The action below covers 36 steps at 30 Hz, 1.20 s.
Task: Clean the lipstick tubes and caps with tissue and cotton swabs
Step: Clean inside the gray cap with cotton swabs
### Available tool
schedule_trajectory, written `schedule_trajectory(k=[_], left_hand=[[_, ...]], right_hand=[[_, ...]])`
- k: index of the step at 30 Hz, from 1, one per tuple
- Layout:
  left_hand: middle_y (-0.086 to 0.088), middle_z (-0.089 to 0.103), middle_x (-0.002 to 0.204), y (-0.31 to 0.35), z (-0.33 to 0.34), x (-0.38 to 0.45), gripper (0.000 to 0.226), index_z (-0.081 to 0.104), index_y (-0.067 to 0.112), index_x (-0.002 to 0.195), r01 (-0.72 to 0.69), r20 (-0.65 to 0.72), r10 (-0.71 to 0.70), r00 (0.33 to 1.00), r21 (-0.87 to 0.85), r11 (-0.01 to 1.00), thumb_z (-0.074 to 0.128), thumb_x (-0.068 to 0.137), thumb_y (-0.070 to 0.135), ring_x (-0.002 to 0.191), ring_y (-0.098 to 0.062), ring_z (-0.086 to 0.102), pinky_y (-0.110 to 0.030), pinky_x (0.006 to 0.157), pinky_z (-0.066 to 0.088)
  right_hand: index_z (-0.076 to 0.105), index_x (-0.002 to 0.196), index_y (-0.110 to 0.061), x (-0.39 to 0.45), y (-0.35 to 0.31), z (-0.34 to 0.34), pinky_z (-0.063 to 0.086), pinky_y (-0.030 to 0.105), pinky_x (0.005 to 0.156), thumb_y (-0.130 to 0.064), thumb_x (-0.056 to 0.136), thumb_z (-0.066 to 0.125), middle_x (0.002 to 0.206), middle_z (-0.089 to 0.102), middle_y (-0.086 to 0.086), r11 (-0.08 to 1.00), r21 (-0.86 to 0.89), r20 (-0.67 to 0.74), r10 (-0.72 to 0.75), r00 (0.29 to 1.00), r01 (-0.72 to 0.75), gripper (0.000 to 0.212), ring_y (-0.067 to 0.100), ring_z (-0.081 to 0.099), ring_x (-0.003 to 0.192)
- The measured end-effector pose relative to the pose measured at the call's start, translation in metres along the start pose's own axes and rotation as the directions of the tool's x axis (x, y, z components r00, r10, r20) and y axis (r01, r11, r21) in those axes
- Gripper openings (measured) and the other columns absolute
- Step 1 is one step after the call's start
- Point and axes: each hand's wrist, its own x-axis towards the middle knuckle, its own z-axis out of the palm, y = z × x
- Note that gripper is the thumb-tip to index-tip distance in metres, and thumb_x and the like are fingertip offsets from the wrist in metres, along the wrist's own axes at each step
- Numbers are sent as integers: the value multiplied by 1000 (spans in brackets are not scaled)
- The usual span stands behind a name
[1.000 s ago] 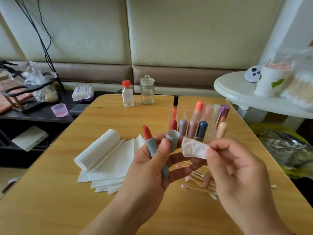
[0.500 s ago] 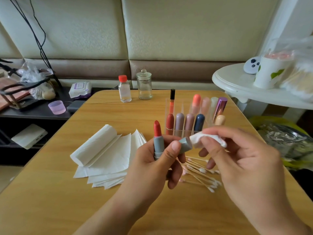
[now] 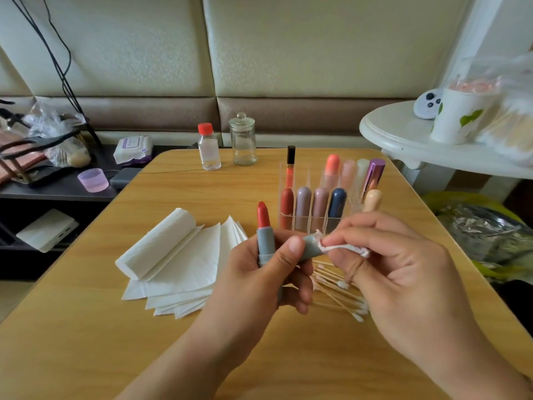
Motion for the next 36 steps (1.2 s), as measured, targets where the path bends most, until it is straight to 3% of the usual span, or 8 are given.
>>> schedule_trajectory(k=[6, 10, 14, 18, 27, 30, 32, 36], left_hand=[[-7, 61, 71, -5, -2, 0, 20, 69, 7, 97, -135, 28, 132, 991, 170, 976, 64, 84, 23, 54, -21, 58, -28, 50, 49], [-13, 64, 69, -8, -3, 1, 19, 67, 7, 100, -168, 36, 164, 986, 177, 970, 66, 86, 19, 58, -23, 62, -29, 55, 52], [-11, 64, 68, -7, -1, 1, 19, 68, 4, 97, -134, -7, 136, 991, 119, 984, 66, 90, 21, 56, -21, 62, -27, 53, 52], [-11, 58, 65, -1, 1, 1, 30, 67, -1, 92, -89, -49, 92, 995, 63, 994, 60, 80, 25, 47, -18, 54, -21, 45, 45], [-14, 62, 67, -6, -3, -1, 17, 70, 17, 95, -231, 85, 217, 973, 223, 947, 68, 84, 29, 54, -20, 56, -27, 50, 46], [-10, 67, 73, -6, -3, -1, 15, 69, 12, 97, -257, 132, 231, 964, 246, 934, 73, 83, 16, 60, -19, 62, -25, 53, 48], [-8, 70, 77, -7, -4, -1, 15, 69, 13, 95, -270, 149, 235, 960, 294, 917, 73, 80, 10, 63, -16, 64, -25, 56, 50], [-9, 71, 80, -7, -4, 0, 16, 67, 10, 96, -254, 146, 222, 964, 263, 931, 70, 80, 7, 65, -15, 66, -26, 60, 52]], right_hand=[[78, 80, -22, 4, -8, -7, 54, 22, 53, -18, 68, 77, 69, 72, 10, 889, 377, 40, 266, 963, -261, 13, 21, 67, 53], [75, 75, -18, 5, -9, -6, 50, 24, 45, -24, 65, 76, 53, 64, 15, 859, 384, 122, 317, 941, -339, 12, 23, 60, 43], [78, 85, -27, -3, -7, 4, 52, 16, 52, -34, 78, 76, 61, 69, -4, 983, 129, -37, 137, 990, -131, 10, 9, 65, 52], [74, 114, -13, -5, 1, 2, 49, 2, 72, -12, 85, 70, 95, 69, -12, 952, -257, -5, -176, 984, 168, 29, 1, 66, 82], [70, 78, -14, -8, 2, -2, 37, 20, 53, -12, 88, 61, 70, 56, -9, 818, -528, 38, -246, 968, 229, 13, 14, 51, 58], [51, 63, -20, -6, -4, -2, 26, 22, 48, -32, 96, 48, 55, 42, -12, 923, -381, 86, -13, 996, 45, 36, 13, 41, 51], [42, 58, -13, -5, -9, 0, 23, 28, 43, -37, 101, 49, 48, 36, -6, 954, -46, 127, 300, 945, -297, 50, 12, 32, 42], [46, 48, -16, -3, -16, 0, 7, 20, 41, -28, 98, 53, 51, 21, 1, 485, 480, 364, 648, 669, -731, 52, 11, 17, 35]])
